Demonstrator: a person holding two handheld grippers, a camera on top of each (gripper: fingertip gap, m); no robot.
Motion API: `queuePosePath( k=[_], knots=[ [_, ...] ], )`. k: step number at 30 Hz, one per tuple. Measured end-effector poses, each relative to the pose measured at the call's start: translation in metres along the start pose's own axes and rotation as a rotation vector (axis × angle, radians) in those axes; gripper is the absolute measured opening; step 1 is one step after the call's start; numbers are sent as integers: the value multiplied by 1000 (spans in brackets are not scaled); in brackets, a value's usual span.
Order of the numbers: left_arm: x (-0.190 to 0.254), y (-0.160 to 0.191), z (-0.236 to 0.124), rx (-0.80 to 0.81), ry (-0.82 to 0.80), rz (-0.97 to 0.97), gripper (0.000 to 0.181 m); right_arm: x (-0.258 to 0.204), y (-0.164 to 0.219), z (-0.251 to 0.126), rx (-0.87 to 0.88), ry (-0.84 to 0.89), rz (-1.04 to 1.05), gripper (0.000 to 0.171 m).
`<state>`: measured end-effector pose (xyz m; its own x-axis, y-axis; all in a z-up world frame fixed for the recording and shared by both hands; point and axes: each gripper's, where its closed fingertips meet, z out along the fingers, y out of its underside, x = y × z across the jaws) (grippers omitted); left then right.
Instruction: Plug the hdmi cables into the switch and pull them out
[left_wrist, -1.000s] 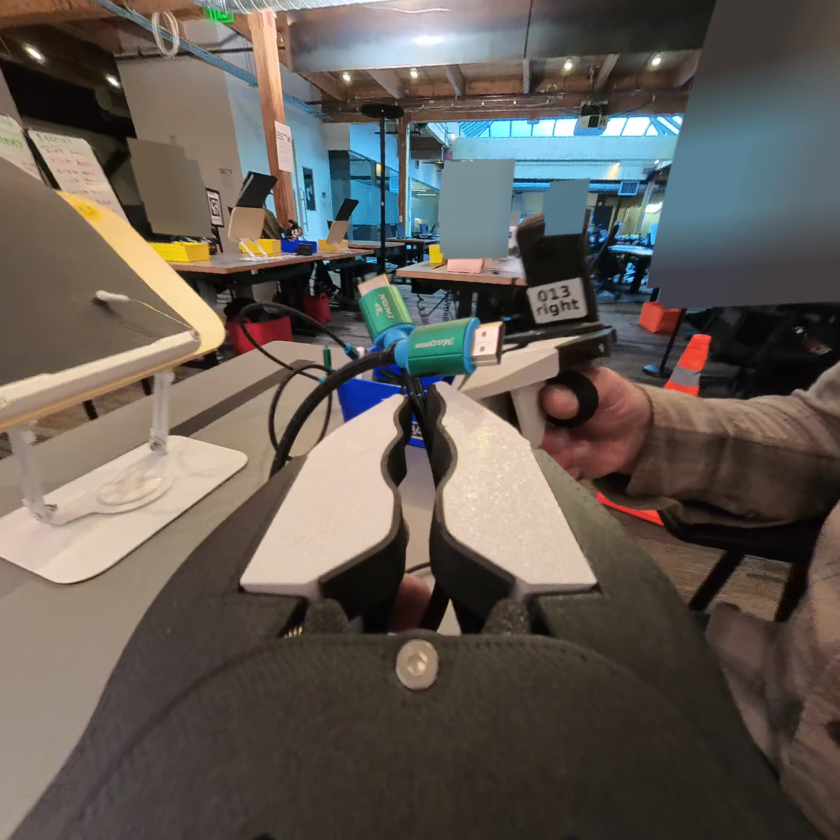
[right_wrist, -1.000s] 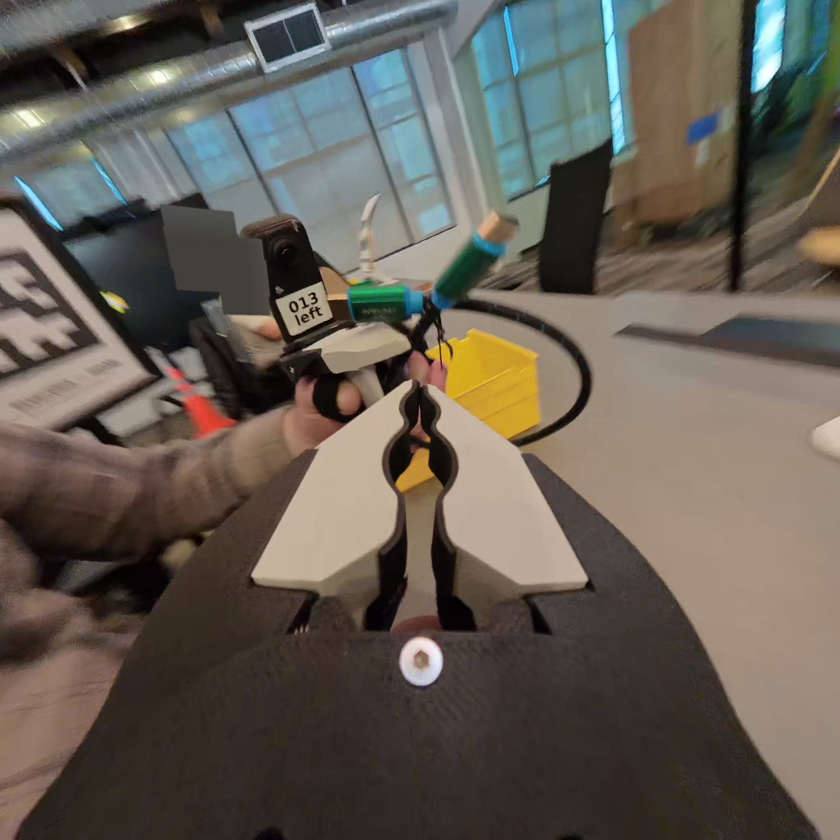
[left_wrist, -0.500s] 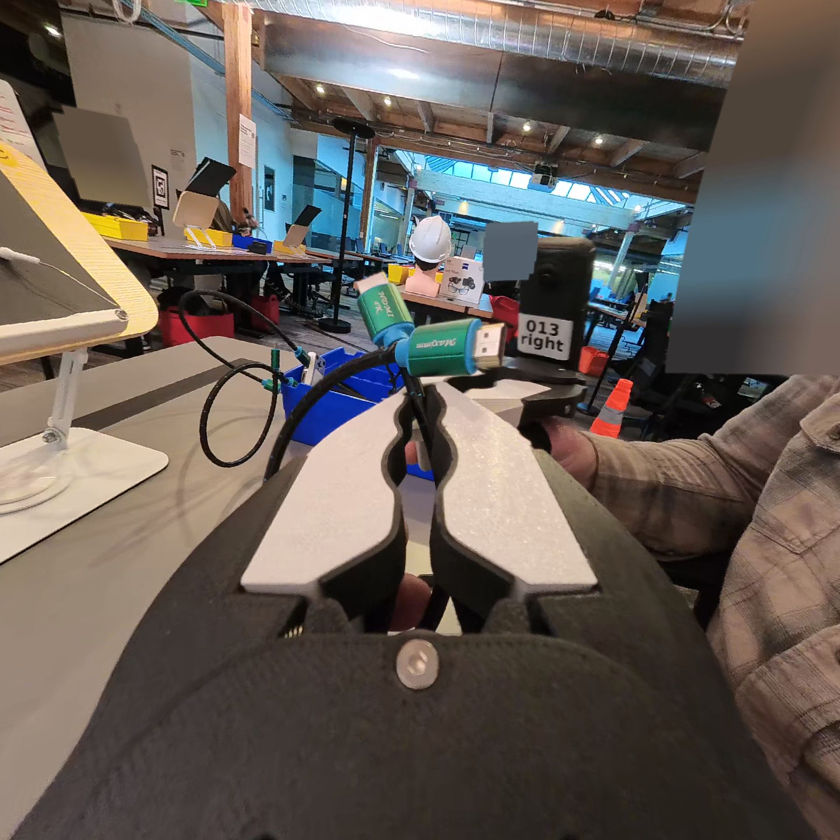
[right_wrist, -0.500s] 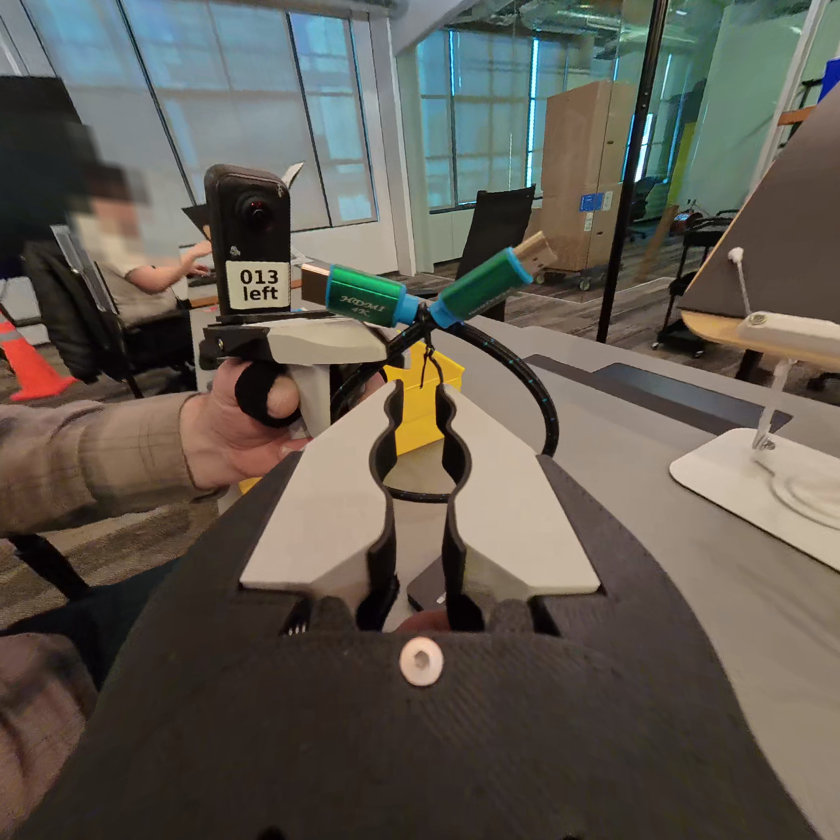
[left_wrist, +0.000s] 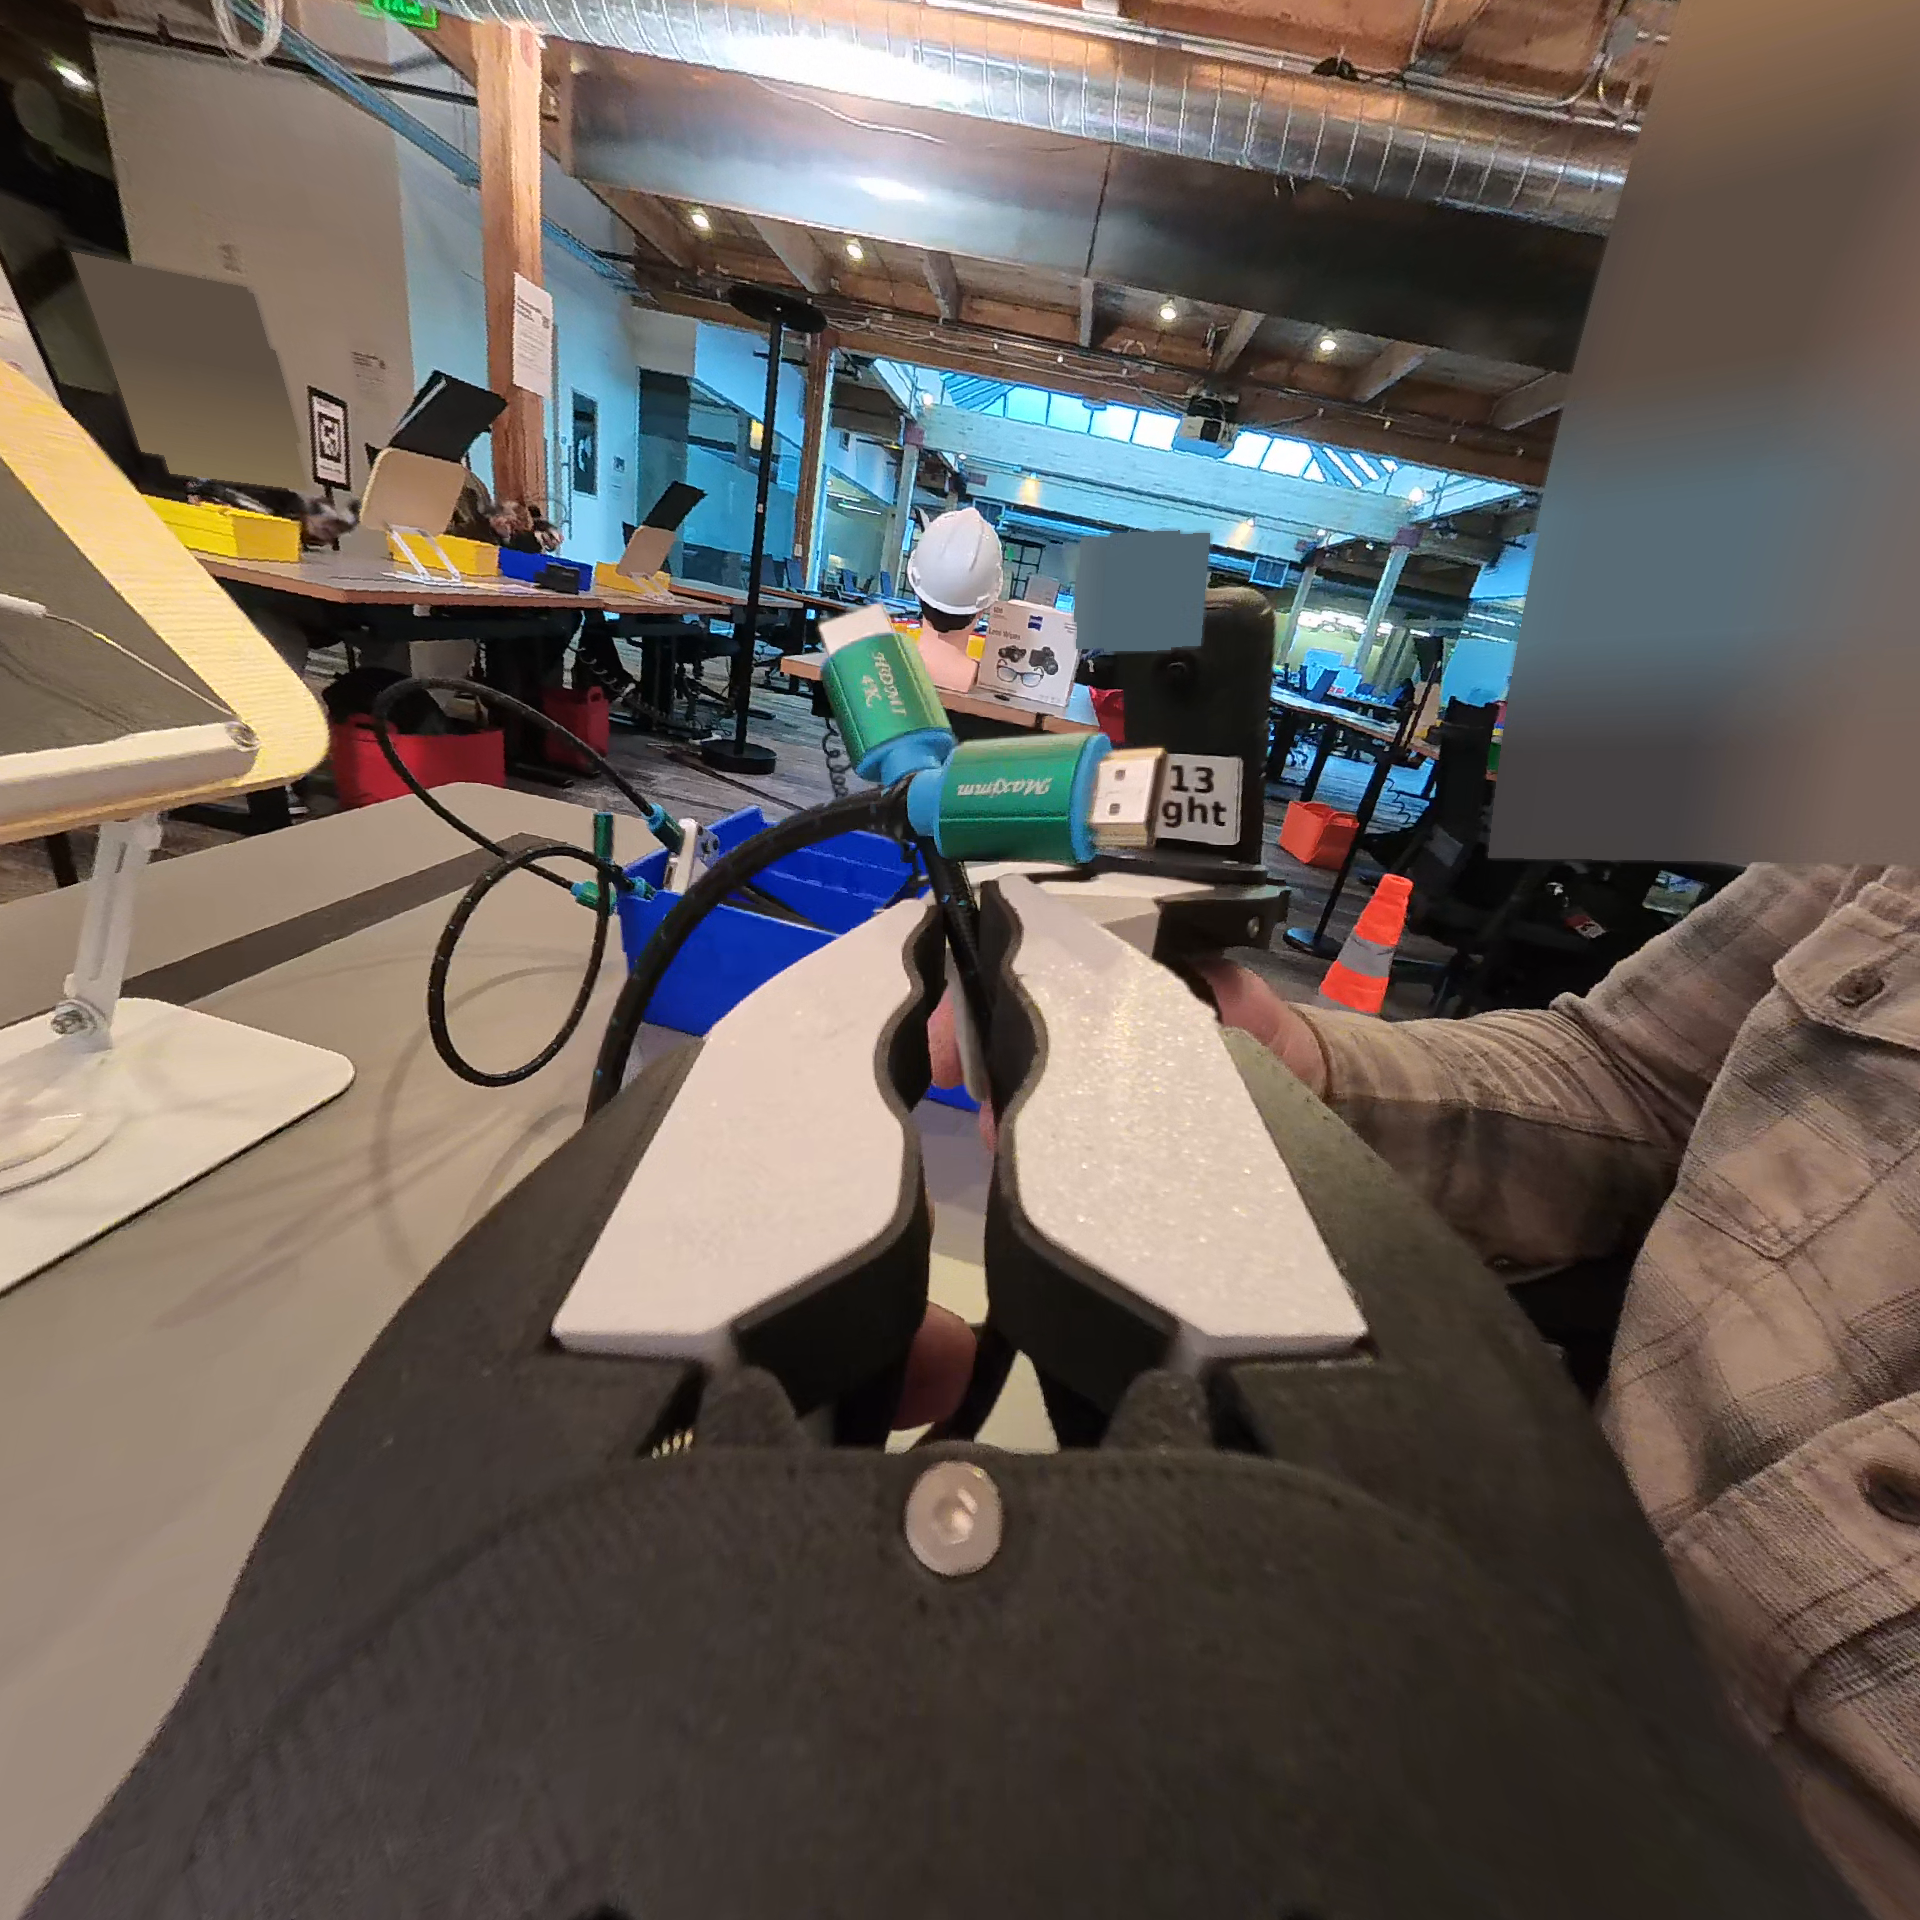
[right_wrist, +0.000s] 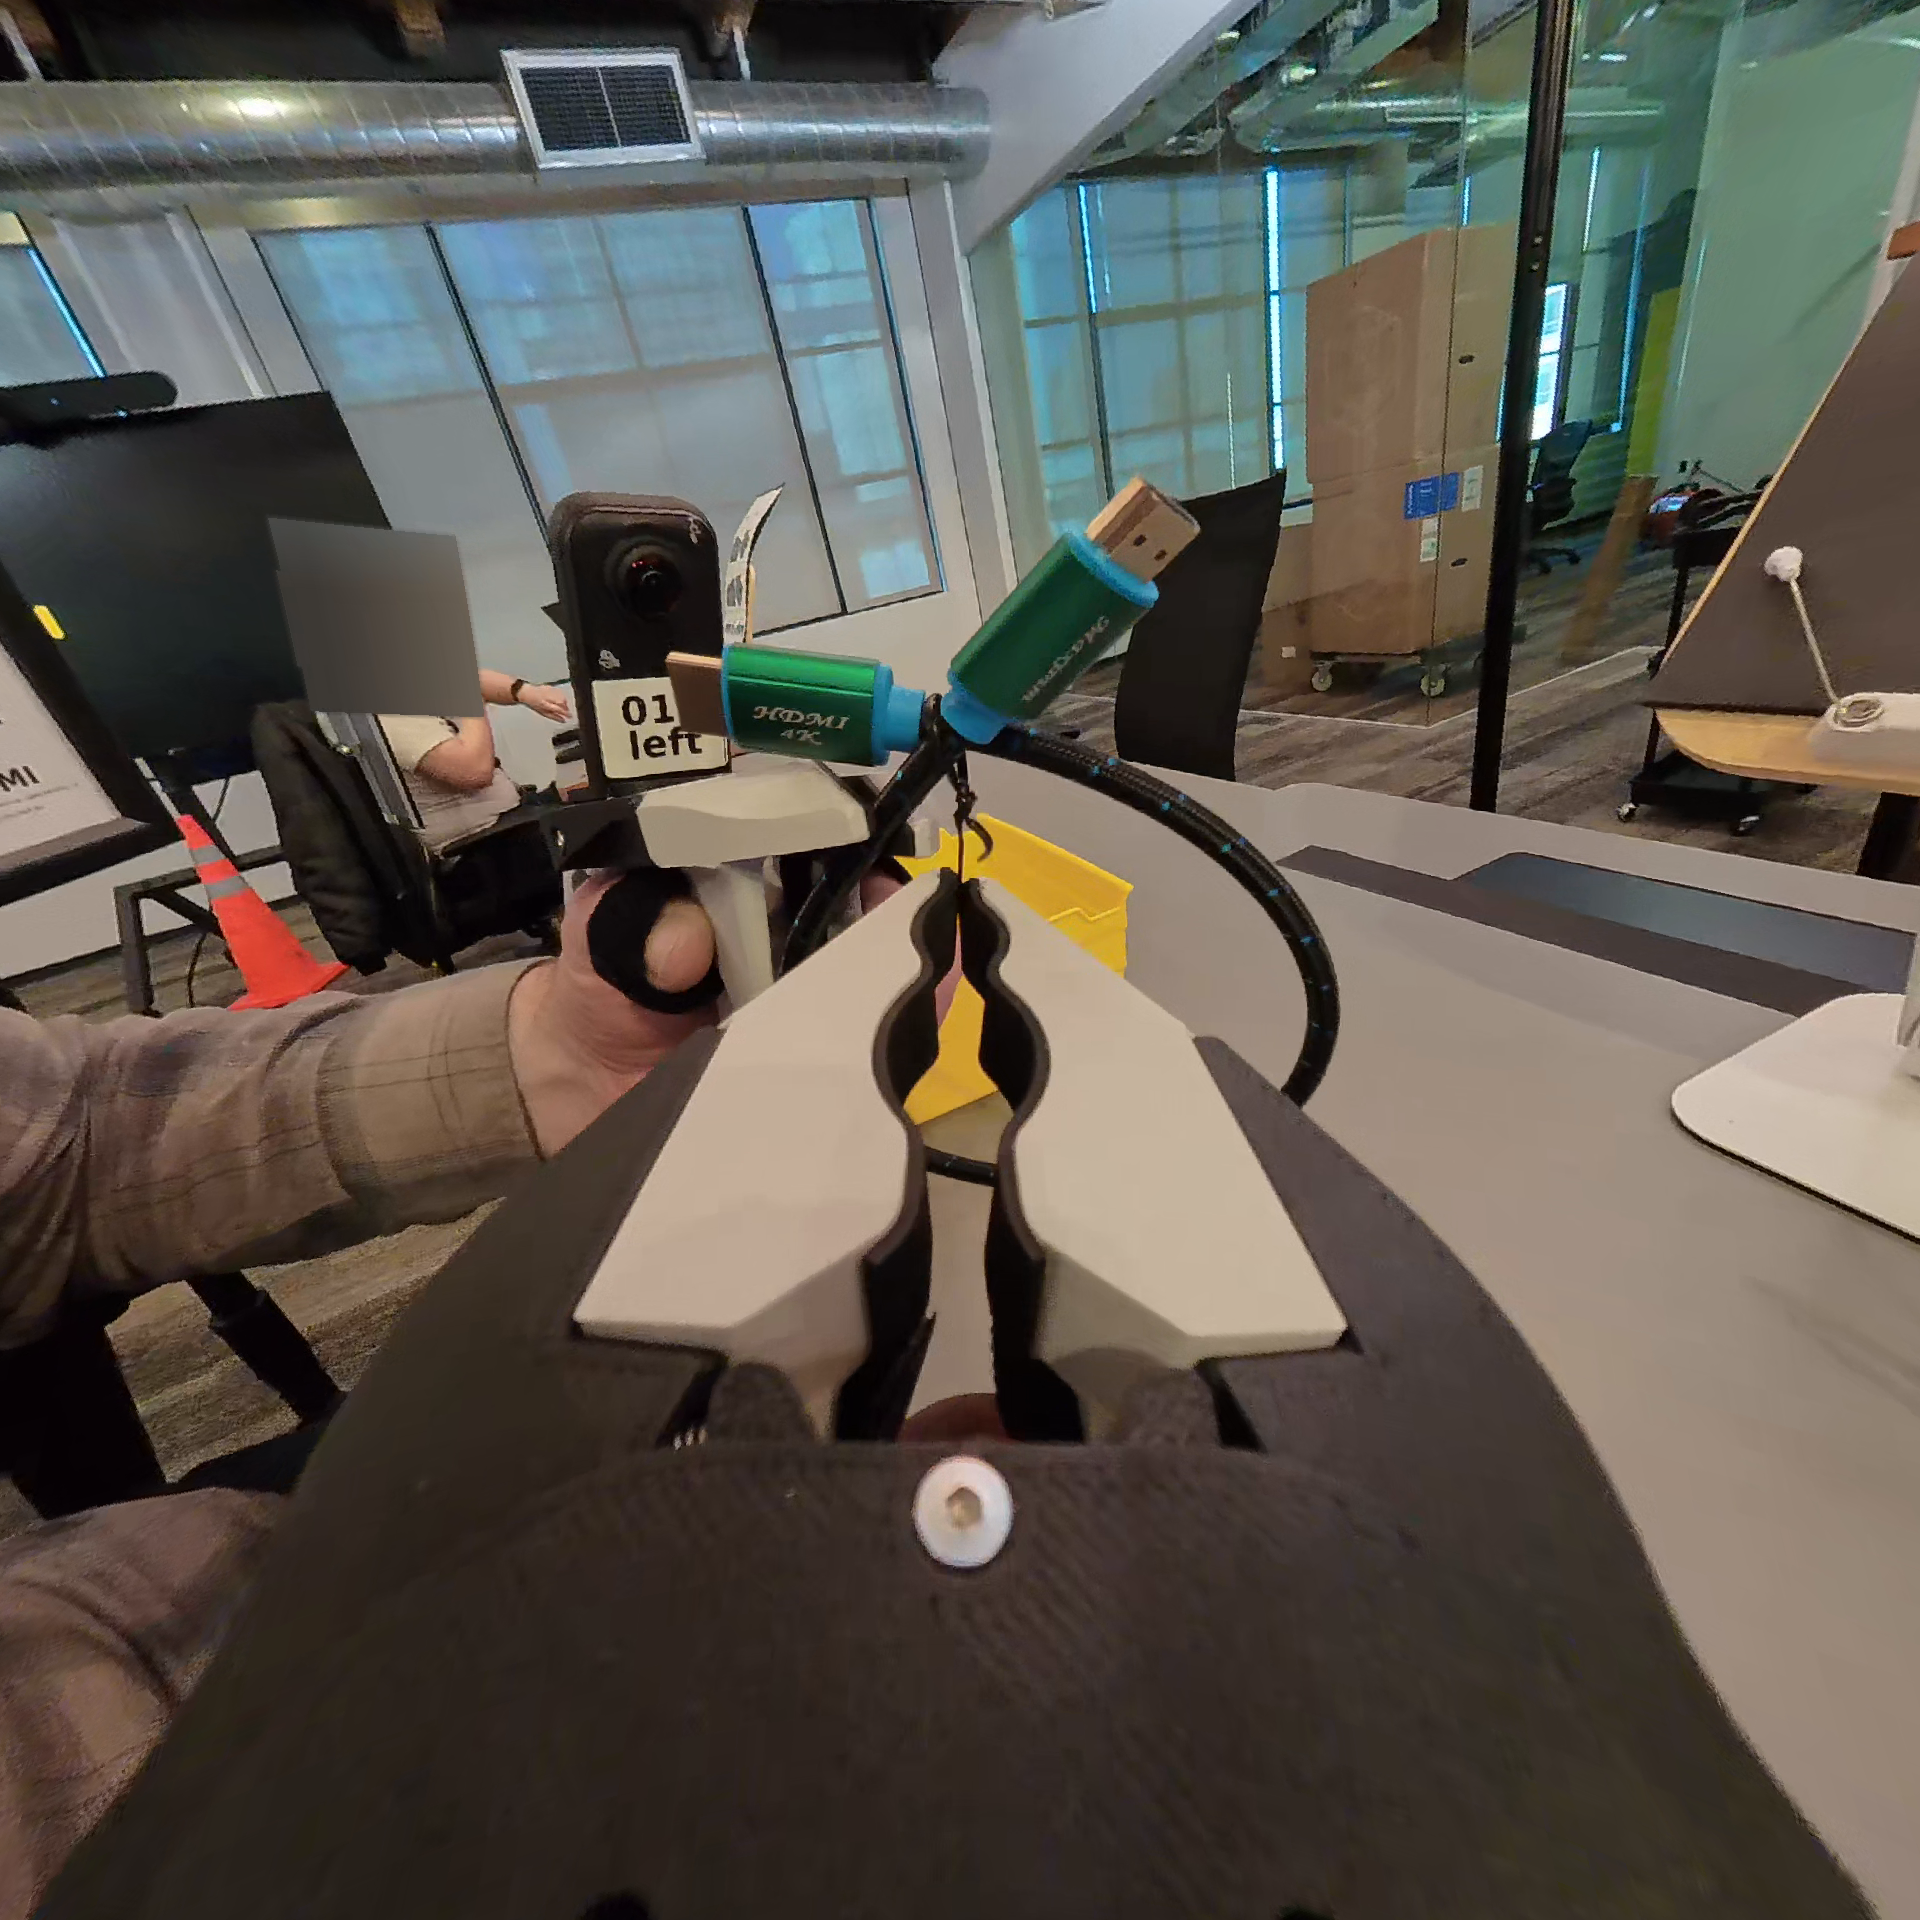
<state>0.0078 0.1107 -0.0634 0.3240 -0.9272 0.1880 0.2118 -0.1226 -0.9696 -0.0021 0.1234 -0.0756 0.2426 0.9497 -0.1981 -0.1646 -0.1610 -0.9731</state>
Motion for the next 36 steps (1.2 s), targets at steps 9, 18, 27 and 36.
queuePosePath(
  k=[9, 18, 27, 36],
  knots=[
    [-9, -1, -3, -5, -45, 17, 5, -2, -7, -7, 30, -24, 5, 0],
    [-21, 10, -2, -102, -139, 108, 5, -7, -19, -14, 20, -30, -25, 0],
    [-32, 15, -1, -235, -328, 413, 4, 0, -18, -17, 52, -111, 233, 0],
    [-37, 11, -5, -331, -451, 774, 6, 13, -11, -22, -62, 101, -237, 14]
  ],
)
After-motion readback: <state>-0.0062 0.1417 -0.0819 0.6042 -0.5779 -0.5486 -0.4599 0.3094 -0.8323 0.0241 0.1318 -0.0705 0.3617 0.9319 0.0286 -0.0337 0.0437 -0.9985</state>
